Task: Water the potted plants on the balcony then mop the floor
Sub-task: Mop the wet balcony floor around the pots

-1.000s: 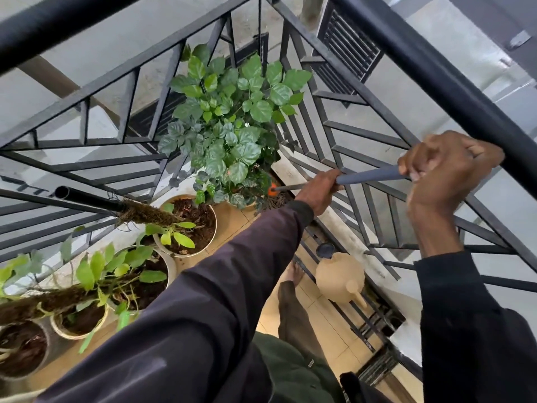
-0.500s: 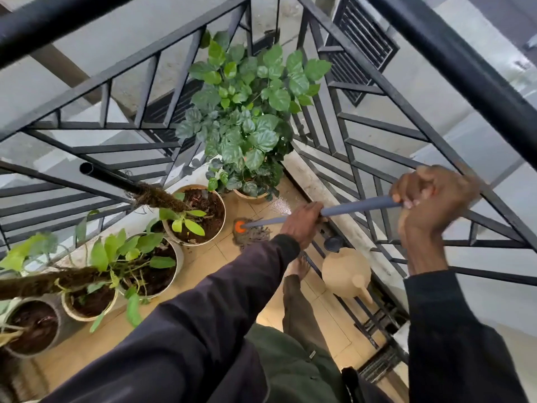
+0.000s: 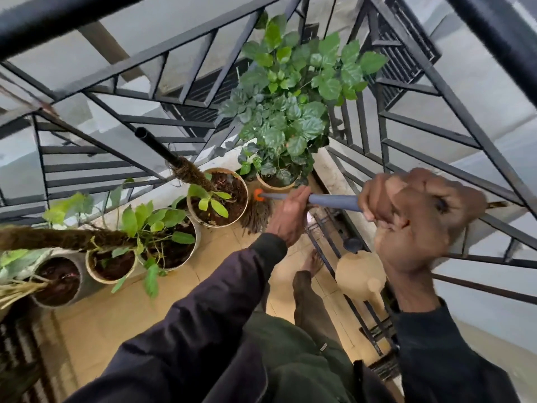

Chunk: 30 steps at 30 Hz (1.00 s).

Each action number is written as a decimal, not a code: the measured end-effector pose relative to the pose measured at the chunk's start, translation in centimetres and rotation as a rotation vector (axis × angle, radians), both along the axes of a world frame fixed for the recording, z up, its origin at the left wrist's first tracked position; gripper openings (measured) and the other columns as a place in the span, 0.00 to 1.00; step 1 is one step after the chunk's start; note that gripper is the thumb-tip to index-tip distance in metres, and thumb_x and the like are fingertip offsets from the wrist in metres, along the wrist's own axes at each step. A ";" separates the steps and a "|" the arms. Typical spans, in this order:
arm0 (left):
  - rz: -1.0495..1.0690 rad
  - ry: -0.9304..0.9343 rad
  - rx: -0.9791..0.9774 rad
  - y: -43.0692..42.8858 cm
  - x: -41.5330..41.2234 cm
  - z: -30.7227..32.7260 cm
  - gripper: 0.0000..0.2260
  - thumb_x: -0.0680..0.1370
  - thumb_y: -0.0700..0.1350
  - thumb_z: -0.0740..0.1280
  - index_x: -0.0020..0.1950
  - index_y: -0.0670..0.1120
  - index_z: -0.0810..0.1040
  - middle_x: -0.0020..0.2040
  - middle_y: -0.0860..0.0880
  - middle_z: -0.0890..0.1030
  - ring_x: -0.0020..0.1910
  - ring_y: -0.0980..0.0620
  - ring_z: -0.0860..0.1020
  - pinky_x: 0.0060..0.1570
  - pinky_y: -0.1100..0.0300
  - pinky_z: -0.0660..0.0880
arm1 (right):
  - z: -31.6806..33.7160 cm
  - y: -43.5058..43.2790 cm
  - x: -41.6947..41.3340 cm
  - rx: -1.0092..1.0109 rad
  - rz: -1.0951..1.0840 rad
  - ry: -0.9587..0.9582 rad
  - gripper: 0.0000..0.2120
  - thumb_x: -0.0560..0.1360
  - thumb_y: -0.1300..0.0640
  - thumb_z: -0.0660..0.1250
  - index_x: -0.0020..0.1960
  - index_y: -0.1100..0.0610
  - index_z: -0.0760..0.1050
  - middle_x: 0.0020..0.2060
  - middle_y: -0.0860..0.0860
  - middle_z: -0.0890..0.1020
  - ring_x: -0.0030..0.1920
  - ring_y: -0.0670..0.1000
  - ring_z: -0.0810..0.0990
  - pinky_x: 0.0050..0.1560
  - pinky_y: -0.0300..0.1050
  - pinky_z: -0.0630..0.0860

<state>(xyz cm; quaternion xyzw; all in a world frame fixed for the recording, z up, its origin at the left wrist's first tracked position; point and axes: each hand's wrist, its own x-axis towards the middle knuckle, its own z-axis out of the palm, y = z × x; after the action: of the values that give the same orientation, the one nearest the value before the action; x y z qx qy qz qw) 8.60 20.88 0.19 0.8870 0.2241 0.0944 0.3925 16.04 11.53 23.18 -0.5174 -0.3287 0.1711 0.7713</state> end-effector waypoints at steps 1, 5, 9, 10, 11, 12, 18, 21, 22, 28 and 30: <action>0.014 0.011 -0.007 0.6 0.1 -0.1 0.06 0.80 0.33 0.64 0.53 0.42 0.73 0.49 0.45 0.76 0.44 0.46 0.74 0.41 0.50 0.74 | -0.8 0.4 -0.2 -0.007 -0.017 0.020 0.20 0.70 0.70 0.58 0.27 0.50 0.63 0.21 0.44 0.61 0.20 0.44 0.64 0.30 0.41 0.64; 0.034 0.109 -0.090 2.8 -0.3 -1.8 0.09 0.78 0.29 0.64 0.54 0.40 0.73 0.52 0.40 0.78 0.48 0.39 0.78 0.47 0.46 0.76 | -4.3 1.5 -1.5 -0.163 -0.137 0.067 0.20 0.70 0.67 0.60 0.27 0.45 0.69 0.21 0.43 0.66 0.20 0.52 0.64 0.28 0.47 0.64; 0.073 0.173 -0.156 3.9 -1.0 -2.1 0.08 0.78 0.30 0.66 0.54 0.38 0.74 0.50 0.40 0.78 0.47 0.39 0.78 0.45 0.50 0.73 | -4.7 3.1 -2.3 -0.255 -0.209 0.039 0.20 0.69 0.73 0.57 0.25 0.52 0.64 0.19 0.47 0.64 0.19 0.55 0.62 0.24 0.52 0.61; 0.085 0.160 -0.162 3.8 -1.0 -1.7 0.07 0.77 0.30 0.66 0.53 0.39 0.73 0.48 0.42 0.77 0.44 0.40 0.77 0.42 0.51 0.71 | -4.3 3.4 -2.1 -0.258 -0.228 0.035 0.21 0.69 0.74 0.57 0.25 0.54 0.64 0.19 0.48 0.64 0.19 0.55 0.62 0.24 0.51 0.61; 0.088 0.150 -0.166 3.6 -1.0 -1.4 0.07 0.77 0.30 0.65 0.52 0.39 0.72 0.46 0.43 0.76 0.42 0.42 0.75 0.41 0.51 0.70 | -3.8 3.8 -1.9 -0.257 -0.242 0.037 0.20 0.70 0.74 0.57 0.25 0.55 0.64 0.19 0.48 0.63 0.18 0.54 0.62 0.24 0.50 0.61; 0.087 0.141 -0.169 3.4 -1.1 -1.1 0.08 0.78 0.30 0.65 0.51 0.40 0.71 0.45 0.45 0.75 0.41 0.44 0.73 0.41 0.51 0.70 | -3.4 4.0 -1.7 -0.253 -0.249 0.052 0.21 0.70 0.74 0.57 0.24 0.55 0.64 0.18 0.48 0.63 0.18 0.54 0.62 0.24 0.49 0.62; 0.063 0.204 -0.163 1.4 -2.6 -1.5 0.07 0.81 0.35 0.64 0.57 0.43 0.72 0.50 0.43 0.80 0.44 0.44 0.76 0.42 0.52 0.70 | -3.0 3.9 -0.9 -0.239 -0.228 0.164 0.23 0.69 0.70 0.59 0.22 0.48 0.67 0.17 0.45 0.62 0.18 0.51 0.61 0.29 0.42 0.64; 0.051 0.240 -0.149 -0.2 -4.0 -1.7 0.04 0.83 0.36 0.63 0.54 0.43 0.71 0.46 0.45 0.77 0.41 0.46 0.74 0.41 0.53 0.67 | -3.9 2.9 -0.6 -0.225 -0.245 0.262 0.21 0.68 0.70 0.59 0.22 0.50 0.66 0.17 0.47 0.59 0.18 0.50 0.58 0.29 0.41 0.62; 0.041 0.257 -0.140 -0.7 -4.6 -2.0 0.03 0.83 0.36 0.63 0.53 0.43 0.71 0.45 0.46 0.76 0.41 0.46 0.74 0.41 0.53 0.67 | -4.4 2.5 -0.6 -0.221 -0.256 0.296 0.22 0.69 0.69 0.58 0.22 0.50 0.65 0.17 0.48 0.58 0.18 0.49 0.57 0.29 0.41 0.61; 0.030 0.278 -0.101 -2.3 -8.6 -3.1 0.02 0.84 0.39 0.64 0.54 0.45 0.72 0.49 0.45 0.78 0.46 0.46 0.77 0.46 0.46 0.78 | -6.1 0.0 -2.6 -0.146 -0.134 0.348 0.18 0.69 0.66 0.60 0.23 0.55 0.61 0.18 0.49 0.57 0.19 0.48 0.56 0.31 0.41 0.62; 0.060 0.208 -0.104 -2.3 -8.7 -2.4 0.01 0.84 0.41 0.63 0.54 0.45 0.72 0.49 0.46 0.78 0.45 0.48 0.76 0.43 0.50 0.76 | -5.0 0.1 -2.8 -0.126 -0.087 0.310 0.18 0.69 0.65 0.61 0.23 0.53 0.63 0.18 0.49 0.57 0.19 0.48 0.56 0.31 0.40 0.63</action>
<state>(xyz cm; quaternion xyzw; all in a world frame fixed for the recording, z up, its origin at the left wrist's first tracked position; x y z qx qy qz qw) -0.14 18.61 -2.21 0.8633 0.2947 0.0020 0.4097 13.19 11.59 18.16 -0.5460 -0.1718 0.2356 0.7854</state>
